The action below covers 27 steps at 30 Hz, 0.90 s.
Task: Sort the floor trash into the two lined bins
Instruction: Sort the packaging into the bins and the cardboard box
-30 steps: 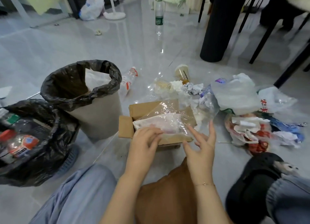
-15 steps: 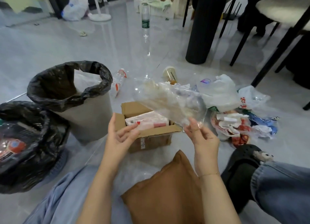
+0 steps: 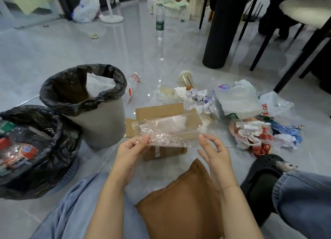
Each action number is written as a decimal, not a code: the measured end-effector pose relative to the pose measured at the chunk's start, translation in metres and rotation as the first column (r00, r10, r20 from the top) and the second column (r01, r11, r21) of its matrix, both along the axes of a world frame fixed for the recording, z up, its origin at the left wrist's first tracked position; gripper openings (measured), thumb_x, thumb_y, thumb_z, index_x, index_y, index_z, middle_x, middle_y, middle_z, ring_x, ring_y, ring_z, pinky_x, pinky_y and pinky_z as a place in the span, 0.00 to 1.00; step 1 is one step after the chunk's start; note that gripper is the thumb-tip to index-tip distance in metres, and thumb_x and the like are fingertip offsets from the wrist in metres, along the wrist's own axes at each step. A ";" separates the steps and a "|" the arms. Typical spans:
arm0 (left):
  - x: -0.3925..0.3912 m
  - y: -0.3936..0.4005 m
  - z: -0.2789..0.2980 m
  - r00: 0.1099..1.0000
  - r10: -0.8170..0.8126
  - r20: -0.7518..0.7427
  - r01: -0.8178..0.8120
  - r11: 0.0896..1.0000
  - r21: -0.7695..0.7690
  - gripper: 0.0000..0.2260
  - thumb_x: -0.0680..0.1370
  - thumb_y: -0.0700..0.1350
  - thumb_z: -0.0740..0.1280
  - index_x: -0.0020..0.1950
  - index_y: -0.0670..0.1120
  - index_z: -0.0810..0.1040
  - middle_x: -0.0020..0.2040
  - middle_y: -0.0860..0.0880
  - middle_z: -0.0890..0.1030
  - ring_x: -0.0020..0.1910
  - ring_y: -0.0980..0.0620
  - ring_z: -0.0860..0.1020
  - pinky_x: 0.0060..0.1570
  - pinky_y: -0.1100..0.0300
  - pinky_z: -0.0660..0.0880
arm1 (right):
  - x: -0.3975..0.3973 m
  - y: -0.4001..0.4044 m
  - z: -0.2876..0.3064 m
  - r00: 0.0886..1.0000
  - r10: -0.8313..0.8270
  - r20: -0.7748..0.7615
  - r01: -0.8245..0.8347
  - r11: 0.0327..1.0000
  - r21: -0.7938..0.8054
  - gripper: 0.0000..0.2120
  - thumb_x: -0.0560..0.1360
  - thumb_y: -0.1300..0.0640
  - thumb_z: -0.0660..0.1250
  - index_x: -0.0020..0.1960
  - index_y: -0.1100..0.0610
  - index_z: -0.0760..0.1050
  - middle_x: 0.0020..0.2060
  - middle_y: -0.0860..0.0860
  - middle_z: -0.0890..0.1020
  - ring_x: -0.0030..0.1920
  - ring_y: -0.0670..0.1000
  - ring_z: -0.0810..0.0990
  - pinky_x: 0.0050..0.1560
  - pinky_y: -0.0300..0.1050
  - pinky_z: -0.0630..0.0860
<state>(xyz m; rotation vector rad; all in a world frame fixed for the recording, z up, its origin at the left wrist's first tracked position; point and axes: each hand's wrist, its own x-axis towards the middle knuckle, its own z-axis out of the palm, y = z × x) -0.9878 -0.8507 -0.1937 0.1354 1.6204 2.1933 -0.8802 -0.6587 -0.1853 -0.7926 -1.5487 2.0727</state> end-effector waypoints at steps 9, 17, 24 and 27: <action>0.000 0.011 -0.006 0.986 0.127 -0.106 -0.137 0.986 -0.093 0.11 0.71 0.42 0.75 0.39 0.45 0.73 0.31 0.49 0.77 0.33 0.53 0.76 0.41 0.59 0.74 | -0.007 -0.007 -0.006 0.983 -0.182 -0.025 0.177 0.973 -0.149 0.06 0.72 0.60 0.72 0.39 0.56 0.76 0.34 0.46 0.81 0.38 0.42 0.79 0.46 0.34 0.77; 0.001 0.009 -0.012 0.983 -0.170 0.071 0.173 0.984 -0.044 0.30 0.69 0.44 0.73 0.71 0.47 0.69 0.59 0.47 0.82 0.54 0.49 0.82 0.57 0.52 0.77 | -0.004 -0.001 -0.004 0.963 -0.252 -0.092 0.238 0.961 -0.138 0.08 0.73 0.64 0.70 0.49 0.55 0.78 0.43 0.50 0.84 0.41 0.44 0.80 0.42 0.34 0.77; 0.002 0.008 -0.009 0.995 -0.078 0.058 0.080 0.996 -0.047 0.06 0.74 0.34 0.69 0.47 0.43 0.78 0.36 0.49 0.85 0.34 0.56 0.83 0.40 0.64 0.77 | 0.002 0.004 0.004 0.995 -0.084 -0.049 0.086 0.996 0.028 0.07 0.71 0.65 0.72 0.43 0.58 0.75 0.37 0.50 0.82 0.34 0.46 0.81 0.32 0.37 0.78; 0.001 0.006 -0.008 0.997 -0.073 0.020 0.075 0.993 -0.094 0.13 0.66 0.43 0.76 0.48 0.39 0.82 0.38 0.46 0.85 0.38 0.54 0.81 0.47 0.61 0.75 | 0.004 0.004 0.007 0.996 -0.039 -0.077 0.038 0.999 -0.014 0.10 0.70 0.68 0.72 0.44 0.58 0.73 0.39 0.51 0.84 0.37 0.50 0.81 0.34 0.38 0.77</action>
